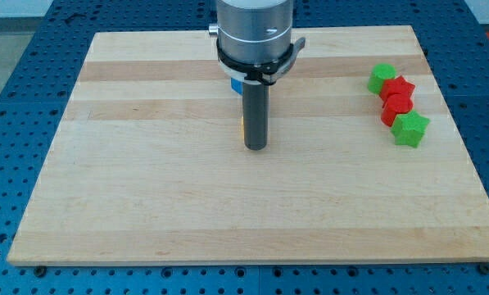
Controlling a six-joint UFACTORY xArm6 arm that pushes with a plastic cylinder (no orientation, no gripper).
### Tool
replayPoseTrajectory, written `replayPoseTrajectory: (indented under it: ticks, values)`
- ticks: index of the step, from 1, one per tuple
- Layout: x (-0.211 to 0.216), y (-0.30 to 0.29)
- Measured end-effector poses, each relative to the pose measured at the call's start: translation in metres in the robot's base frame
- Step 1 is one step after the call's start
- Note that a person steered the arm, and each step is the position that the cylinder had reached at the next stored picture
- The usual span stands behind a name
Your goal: Point your arm at the blue cube
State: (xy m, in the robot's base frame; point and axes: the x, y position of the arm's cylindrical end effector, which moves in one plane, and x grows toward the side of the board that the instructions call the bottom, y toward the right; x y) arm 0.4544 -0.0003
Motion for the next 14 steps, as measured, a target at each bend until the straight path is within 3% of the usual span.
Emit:
replayPoseTrajectory:
  ticks: [3,8,10,12,14]
  values:
    - [-0.004,0.056]
    - [-0.158,0.053]
    - [-0.2,-0.015]
    - [-0.176,-0.097]
    - [-0.142,-0.113]
